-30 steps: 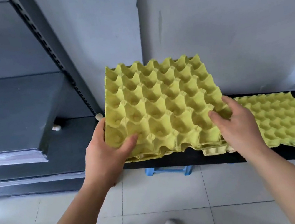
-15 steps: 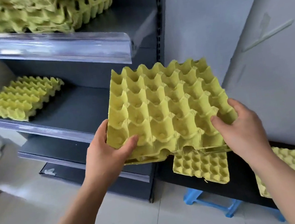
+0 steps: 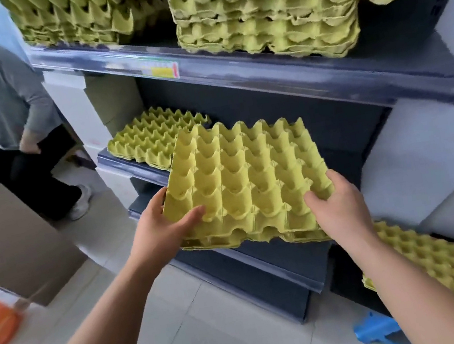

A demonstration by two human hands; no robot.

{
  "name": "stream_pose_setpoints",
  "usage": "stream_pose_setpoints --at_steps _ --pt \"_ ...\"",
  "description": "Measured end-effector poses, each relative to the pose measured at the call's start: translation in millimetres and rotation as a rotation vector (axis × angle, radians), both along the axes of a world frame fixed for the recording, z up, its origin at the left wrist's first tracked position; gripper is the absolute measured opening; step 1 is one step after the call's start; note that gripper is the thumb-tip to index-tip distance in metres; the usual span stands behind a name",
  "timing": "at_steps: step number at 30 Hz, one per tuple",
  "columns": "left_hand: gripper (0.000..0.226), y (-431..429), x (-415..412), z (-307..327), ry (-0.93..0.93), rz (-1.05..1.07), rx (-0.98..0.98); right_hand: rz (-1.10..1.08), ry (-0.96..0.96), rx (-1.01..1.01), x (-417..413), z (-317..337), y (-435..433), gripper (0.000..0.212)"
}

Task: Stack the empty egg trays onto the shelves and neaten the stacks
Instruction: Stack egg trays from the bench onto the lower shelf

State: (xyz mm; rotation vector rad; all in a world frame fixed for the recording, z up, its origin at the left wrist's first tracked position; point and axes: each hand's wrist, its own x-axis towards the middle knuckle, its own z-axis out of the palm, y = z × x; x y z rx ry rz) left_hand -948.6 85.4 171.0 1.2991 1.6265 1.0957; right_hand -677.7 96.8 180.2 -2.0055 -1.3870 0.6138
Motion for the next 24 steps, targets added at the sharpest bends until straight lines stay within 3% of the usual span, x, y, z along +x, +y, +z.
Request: stream_pose_setpoints --at_steps 4,16,24 --pt "0.047 37 -51 -5 -0.021 0.040 -0.013 0.053 0.008 0.026 -50 -7 46 0.066" --pt "0.081 172 -171 -22 -0.058 0.076 -0.044 0.138 0.015 0.033 -166 -32 184 0.072" --pt "0.085 264 -241 -49 -0.141 -0.017 -0.068 0.100 -0.023 0.022 -232 -53 240 0.075"
